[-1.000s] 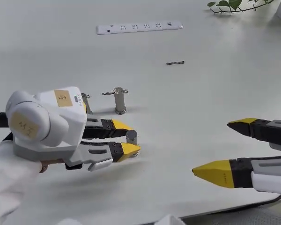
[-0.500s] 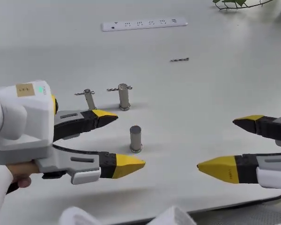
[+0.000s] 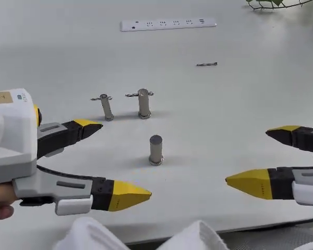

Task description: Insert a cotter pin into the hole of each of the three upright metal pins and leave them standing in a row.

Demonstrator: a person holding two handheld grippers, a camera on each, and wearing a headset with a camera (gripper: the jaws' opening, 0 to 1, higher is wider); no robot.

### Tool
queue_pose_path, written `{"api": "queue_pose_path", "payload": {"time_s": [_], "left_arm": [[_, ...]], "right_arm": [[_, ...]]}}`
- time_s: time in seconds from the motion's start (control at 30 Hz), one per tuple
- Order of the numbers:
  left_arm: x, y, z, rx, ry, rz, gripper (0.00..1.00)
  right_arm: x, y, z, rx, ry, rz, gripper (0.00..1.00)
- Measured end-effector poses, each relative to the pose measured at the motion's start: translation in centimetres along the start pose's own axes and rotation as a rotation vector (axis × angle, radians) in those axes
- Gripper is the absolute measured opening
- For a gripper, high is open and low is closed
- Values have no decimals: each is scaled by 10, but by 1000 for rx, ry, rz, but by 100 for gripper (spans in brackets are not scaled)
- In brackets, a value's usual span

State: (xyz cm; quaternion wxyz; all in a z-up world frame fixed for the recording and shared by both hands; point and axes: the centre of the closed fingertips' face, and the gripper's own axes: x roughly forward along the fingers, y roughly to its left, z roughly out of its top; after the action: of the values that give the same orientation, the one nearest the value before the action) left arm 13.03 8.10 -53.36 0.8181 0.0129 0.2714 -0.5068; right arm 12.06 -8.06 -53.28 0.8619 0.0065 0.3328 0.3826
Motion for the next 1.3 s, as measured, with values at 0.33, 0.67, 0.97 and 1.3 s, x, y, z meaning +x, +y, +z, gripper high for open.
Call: {"api": "queue_pose_path", "payload": {"time_s": [0.33,0.67,0.97,1.3], "left_arm": [[-4,-1,-5,-31,-15,29,99],[-6,4,-9,-47,-13,57,99],[-10,3,-3,-78,-58,66,99],[-13,2,-1,-111,-84,60,99]], "right_arm": [[-4,-7,3,-16,14,-6,88],[-16,-35,27,-128,49,-49,86],[-25,-80,60,-269,161,-99,86],[-11,-98,98,-356,192,-45,81]]}}
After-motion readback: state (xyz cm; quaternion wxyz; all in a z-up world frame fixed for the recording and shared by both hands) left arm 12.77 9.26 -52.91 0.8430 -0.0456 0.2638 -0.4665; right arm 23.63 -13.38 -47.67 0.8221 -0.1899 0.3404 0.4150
